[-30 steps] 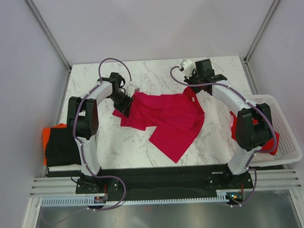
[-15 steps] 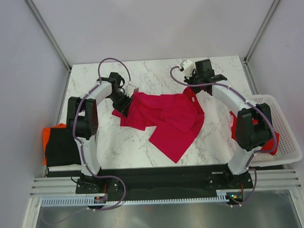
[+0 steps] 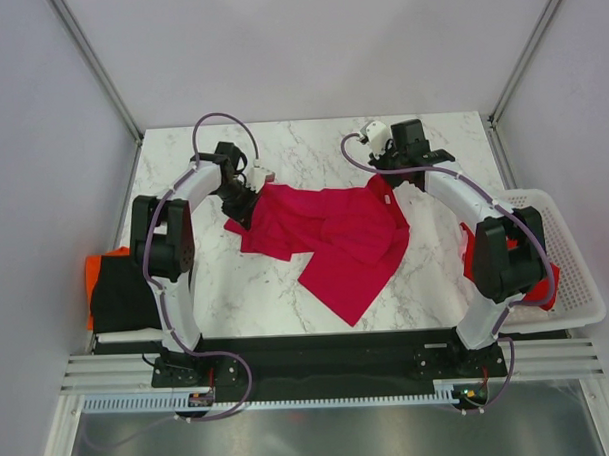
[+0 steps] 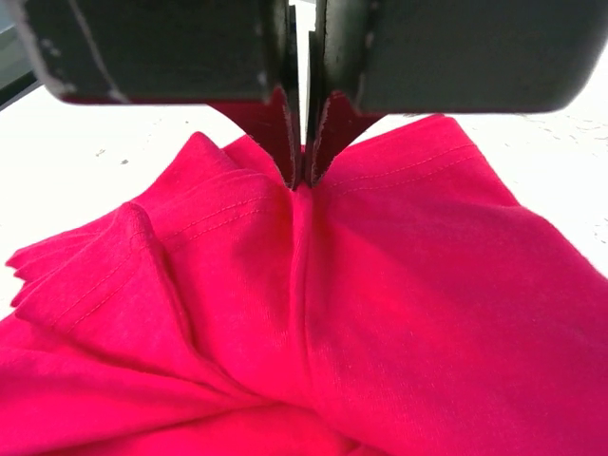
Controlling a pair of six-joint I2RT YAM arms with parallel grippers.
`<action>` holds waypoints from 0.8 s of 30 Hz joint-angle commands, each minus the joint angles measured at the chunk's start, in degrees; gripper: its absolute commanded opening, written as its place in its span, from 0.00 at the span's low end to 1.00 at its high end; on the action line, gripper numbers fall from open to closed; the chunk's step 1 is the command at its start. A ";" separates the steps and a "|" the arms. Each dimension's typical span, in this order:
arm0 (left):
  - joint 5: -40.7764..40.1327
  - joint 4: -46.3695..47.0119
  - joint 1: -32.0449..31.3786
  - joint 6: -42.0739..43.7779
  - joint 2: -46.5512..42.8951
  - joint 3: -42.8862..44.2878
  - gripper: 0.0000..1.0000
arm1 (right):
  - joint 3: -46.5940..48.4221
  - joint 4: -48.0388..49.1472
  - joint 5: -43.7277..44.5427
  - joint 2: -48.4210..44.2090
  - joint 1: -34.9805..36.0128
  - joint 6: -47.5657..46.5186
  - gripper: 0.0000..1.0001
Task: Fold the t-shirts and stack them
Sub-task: Flatten the tshirt out
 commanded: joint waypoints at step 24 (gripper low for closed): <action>-5.52 0.59 0.41 -1.64 -2.12 5.32 0.02 | -25.34 2.29 -8.71 -26.87 5.18 -25.37 0.47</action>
